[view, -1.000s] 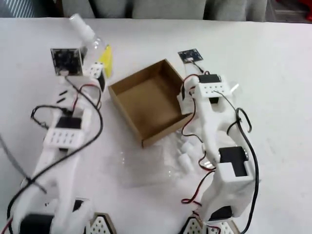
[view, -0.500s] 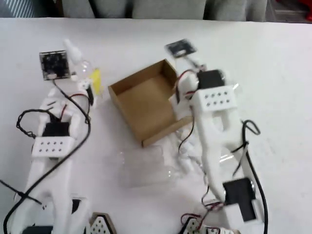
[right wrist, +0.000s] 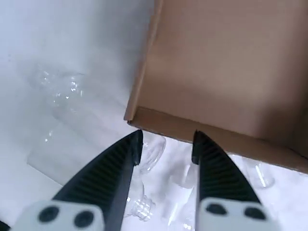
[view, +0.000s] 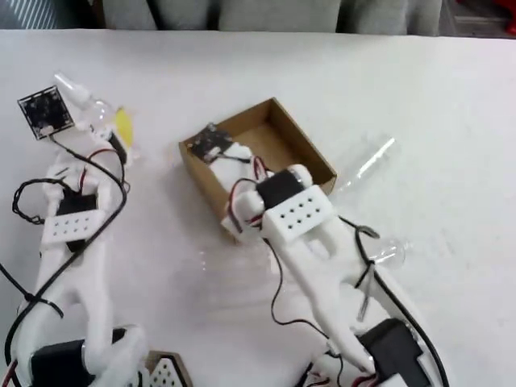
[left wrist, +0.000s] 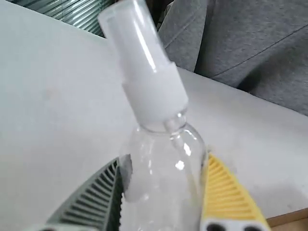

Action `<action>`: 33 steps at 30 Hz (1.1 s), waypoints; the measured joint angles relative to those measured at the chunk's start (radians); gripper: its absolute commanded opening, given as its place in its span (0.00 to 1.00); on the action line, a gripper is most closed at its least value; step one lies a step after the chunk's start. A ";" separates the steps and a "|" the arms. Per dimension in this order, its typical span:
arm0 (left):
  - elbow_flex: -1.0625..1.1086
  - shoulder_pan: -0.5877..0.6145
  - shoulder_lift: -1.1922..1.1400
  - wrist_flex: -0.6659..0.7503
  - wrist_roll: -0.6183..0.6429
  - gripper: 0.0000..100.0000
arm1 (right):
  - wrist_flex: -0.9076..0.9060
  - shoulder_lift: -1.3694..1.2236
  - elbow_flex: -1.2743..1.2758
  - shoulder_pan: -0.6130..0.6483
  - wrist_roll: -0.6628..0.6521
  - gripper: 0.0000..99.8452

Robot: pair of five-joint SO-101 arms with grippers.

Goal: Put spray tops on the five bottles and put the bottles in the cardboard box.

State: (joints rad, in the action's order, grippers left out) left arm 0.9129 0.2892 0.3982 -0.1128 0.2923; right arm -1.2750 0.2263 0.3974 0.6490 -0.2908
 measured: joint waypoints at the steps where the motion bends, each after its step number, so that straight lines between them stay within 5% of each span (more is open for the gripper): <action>1: 0.000 0.000 0.000 0.000 0.000 0.02 | 0.003 -0.008 0.000 0.015 -0.005 0.16; 11: 0.000 0.000 0.000 0.003 0.000 0.02 | 0.048 -0.077 0.006 0.081 -0.008 0.15; 15: 0.000 0.000 0.000 0.003 0.000 0.02 | 0.138 -0.173 0.017 0.081 -0.008 0.01; 19: 0.000 0.000 0.000 0.003 0.000 0.02 | 0.203 -0.227 0.009 0.078 0.006 0.03; 29: 0.000 0.000 0.000 0.003 0.000 0.02 | 0.390 -0.354 -0.158 0.078 0.292 0.02; 33: 0.000 0.000 0.000 0.003 0.000 0.02 | 0.388 -0.436 -0.270 0.078 0.410 0.15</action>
State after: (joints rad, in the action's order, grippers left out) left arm 0.9129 0.2892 0.3982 -0.1097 0.2923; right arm -0.8869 -0.2094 0.1274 0.7273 0.1189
